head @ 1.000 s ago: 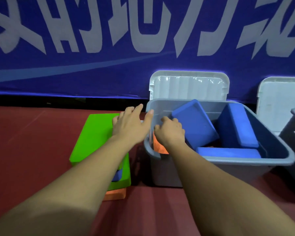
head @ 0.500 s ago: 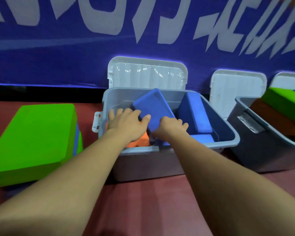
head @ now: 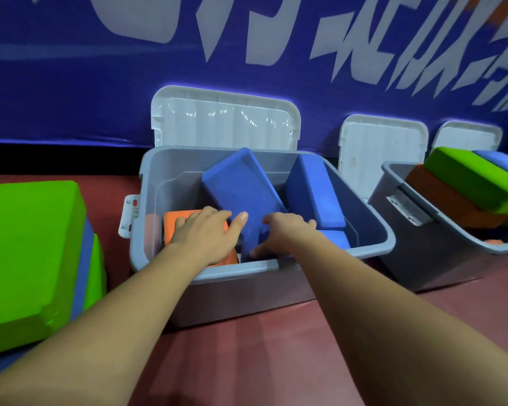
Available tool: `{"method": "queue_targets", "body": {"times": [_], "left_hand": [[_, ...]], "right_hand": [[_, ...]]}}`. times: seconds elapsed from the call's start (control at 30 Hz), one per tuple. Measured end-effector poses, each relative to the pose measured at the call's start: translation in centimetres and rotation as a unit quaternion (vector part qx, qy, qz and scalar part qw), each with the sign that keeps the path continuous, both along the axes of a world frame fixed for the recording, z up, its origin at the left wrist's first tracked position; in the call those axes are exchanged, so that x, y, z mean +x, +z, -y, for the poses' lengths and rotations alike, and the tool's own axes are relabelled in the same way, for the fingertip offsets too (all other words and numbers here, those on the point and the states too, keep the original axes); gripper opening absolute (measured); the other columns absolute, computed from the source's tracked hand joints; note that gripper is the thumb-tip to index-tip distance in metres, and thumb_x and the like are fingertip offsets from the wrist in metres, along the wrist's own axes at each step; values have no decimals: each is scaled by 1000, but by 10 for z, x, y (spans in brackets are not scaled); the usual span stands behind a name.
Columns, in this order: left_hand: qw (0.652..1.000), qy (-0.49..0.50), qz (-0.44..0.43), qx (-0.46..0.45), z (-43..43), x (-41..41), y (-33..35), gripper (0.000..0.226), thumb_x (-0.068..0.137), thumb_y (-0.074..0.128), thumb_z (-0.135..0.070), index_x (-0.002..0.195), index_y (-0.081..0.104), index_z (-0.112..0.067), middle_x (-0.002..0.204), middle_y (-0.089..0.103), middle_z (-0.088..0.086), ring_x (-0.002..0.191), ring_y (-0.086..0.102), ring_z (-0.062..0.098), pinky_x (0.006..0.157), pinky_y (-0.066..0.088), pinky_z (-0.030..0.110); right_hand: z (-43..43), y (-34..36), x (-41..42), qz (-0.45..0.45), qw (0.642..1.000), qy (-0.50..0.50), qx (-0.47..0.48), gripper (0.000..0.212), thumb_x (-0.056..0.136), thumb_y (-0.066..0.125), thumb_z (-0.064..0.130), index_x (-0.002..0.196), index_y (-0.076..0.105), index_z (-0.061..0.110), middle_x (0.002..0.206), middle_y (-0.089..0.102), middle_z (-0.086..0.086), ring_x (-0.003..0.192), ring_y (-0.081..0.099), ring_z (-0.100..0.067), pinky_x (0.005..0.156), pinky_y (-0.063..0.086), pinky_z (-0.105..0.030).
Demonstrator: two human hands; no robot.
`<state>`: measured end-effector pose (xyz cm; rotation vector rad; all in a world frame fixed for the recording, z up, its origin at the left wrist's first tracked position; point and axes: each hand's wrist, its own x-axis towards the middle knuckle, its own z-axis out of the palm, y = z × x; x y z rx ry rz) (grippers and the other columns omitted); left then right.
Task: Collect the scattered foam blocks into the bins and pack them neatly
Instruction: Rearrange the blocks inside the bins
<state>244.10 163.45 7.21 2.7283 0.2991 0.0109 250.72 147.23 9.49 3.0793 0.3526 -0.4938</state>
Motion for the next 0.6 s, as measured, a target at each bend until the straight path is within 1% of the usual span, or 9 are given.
{"method": "queue_targets", "body": {"times": [0.03, 0.07, 0.17, 0.23, 0.3, 0.4, 0.47, 0.6], "left_hand": [[1000, 10, 1, -7, -2, 1, -2, 69, 96, 17, -73, 146, 49, -38, 151, 47, -2, 141, 41, 24, 111, 27, 49], [1000, 18, 3, -16, -4, 3, -3, 71, 95, 15, -73, 147, 47, -38, 152, 46, -2, 141, 41, 25, 111, 27, 50], [999, 32, 8, -38, -6, 7, -4, 72, 95, 13, -74, 150, 43, -37, 154, 44, -1, 142, 40, 26, 110, 28, 50], [998, 39, 3, -47, -6, 8, -4, 74, 95, 12, -74, 151, 41, -36, 156, 42, -1, 143, 39, 26, 111, 27, 51], [998, 41, 5, -55, -6, 9, -3, 75, 94, 12, -74, 152, 41, -36, 157, 42, -1, 143, 38, 25, 112, 26, 51], [997, 44, 16, -61, -6, 7, 0, 75, 94, 12, -73, 152, 41, -36, 155, 43, 0, 141, 41, 27, 112, 26, 50], [997, 45, 25, -65, -6, 5, 2, 74, 95, 12, -72, 152, 41, -35, 155, 44, 1, 140, 42, 27, 112, 26, 49], [993, 52, 65, -82, -11, 3, 9, 73, 95, 13, -71, 153, 40, -33, 154, 45, 2, 138, 43, 28, 112, 28, 47]], "right_hand": [[0, -2, 1, 8, 1000, 12, 4, 73, 76, 75, 64, 138, 49, 35, 134, 56, 0, 132, 43, -28, 108, 25, -49], [0, -4, 1, 9, 1000, 28, 3, 77, 76, 72, 69, 141, 46, 36, 136, 55, -1, 133, 42, -28, 109, 23, -51], [1, -12, 5, -4, 998, 68, -19, 78, 84, 59, 76, 150, 35, 44, 143, 48, -6, 135, 41, -32, 114, 19, -55], [-1, -15, 8, -18, 995, 91, -25, 76, 89, 54, 73, 154, 22, 51, 146, 42, -11, 135, 41, -36, 114, 19, -54], [-3, -16, 7, -20, 993, 110, -28, 70, 94, 50, 68, 154, 14, 57, 148, 38, -13, 135, 38, -39, 113, 21, -53], [-4, -17, 6, 7, 994, 110, -24, 60, 99, 43, 64, 152, 14, 59, 145, 37, -15, 130, 39, -39, 111, 23, -52], [-3, -15, 5, 38, 994, 106, -4, 57, 101, 39, 63, 151, 13, 60, 142, 40, -15, 127, 41, -37, 110, 23, -53], [0, -11, 3, 88, 990, 106, 44, 56, 102, 35, 63, 151, 8, 59, 135, 44, -14, 127, 41, -35, 115, 19, -57]]}}
